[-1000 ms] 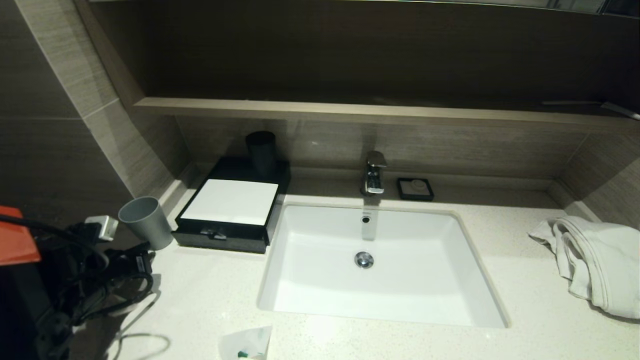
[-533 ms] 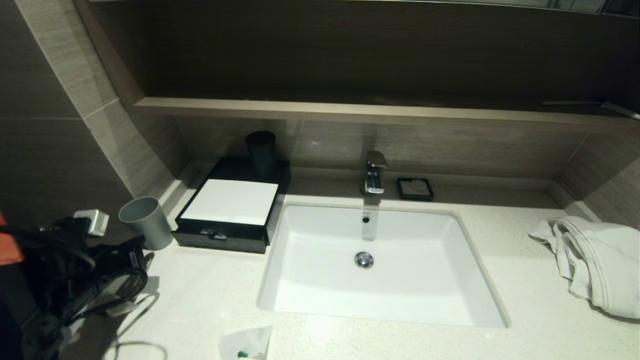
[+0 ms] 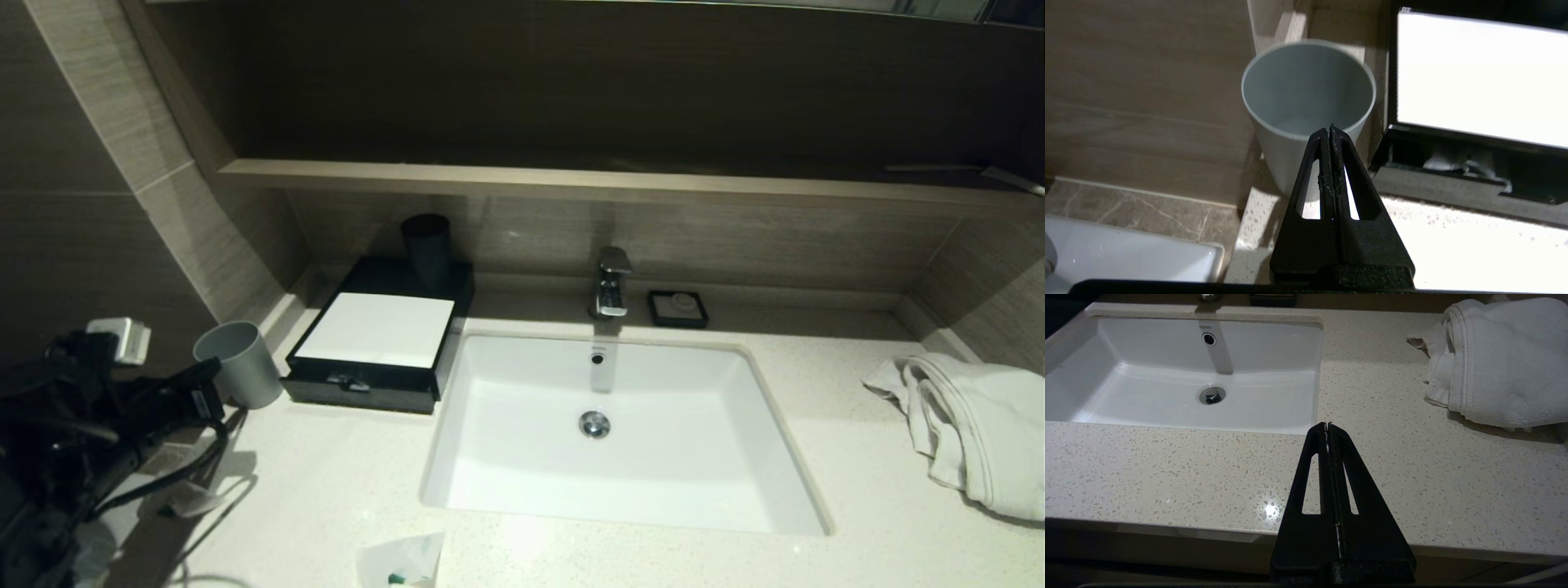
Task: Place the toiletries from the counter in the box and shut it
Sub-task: Pick up the cup
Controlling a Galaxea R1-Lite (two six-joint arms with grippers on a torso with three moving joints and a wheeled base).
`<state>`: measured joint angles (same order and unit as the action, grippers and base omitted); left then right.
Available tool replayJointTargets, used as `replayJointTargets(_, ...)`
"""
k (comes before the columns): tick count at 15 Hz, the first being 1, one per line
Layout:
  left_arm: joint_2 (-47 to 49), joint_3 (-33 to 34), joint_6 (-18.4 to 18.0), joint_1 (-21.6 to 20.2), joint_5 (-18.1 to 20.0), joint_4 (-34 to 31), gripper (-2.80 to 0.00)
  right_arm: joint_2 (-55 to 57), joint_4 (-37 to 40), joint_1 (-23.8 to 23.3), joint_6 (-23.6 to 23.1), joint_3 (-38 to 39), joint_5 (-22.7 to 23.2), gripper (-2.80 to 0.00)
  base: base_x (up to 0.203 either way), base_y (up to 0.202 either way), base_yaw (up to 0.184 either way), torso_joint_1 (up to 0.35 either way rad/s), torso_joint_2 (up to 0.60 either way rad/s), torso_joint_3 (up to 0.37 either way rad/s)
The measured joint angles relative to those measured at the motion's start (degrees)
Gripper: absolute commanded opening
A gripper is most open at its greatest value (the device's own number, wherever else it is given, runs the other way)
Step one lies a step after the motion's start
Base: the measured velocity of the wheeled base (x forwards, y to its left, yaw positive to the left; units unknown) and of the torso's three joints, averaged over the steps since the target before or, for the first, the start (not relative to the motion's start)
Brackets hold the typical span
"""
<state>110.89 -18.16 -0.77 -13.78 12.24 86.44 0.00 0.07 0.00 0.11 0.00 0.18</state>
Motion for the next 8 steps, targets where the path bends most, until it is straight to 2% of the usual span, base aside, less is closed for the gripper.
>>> replayJointTargets(2, -3.6, -1.4, 0.0, 0.0, -0.4, -4.9, -2.80, 0.0, 0.0, 0.0, 0.0, 0.0, 0.0, -2.80, 0.000, 0.000, 0.000, 0.000, 0.00, 0.000)
replayJointTargets(4, -8.7, -5.0, 0.0, -0.1, -1.4, -15.1, -2.80, 0.0, 0.0, 0.0, 0.0, 0.0, 0.0, -2.80, 0.000, 0.000, 0.000, 0.000, 0.00, 0.000)
replayJointTargets(6, -14.1, -13.4, 0.2, -0.1, -2.8, -31.1, -2.80, 0.0, 0.0, 0.0, 0.0, 0.0, 0.0, -2.80, 0.000, 0.000, 0.000, 0.000, 0.00, 0.000)
replayJointTargets(8, -17.7, -24.0, 0.8, -0.1, -3.7, -49.9, -2.80, 0.0, 0.0, 0.0, 0.0, 0.0, 0.0, -2.80, 0.000, 0.000, 0.000, 0.000, 0.00, 0.000)
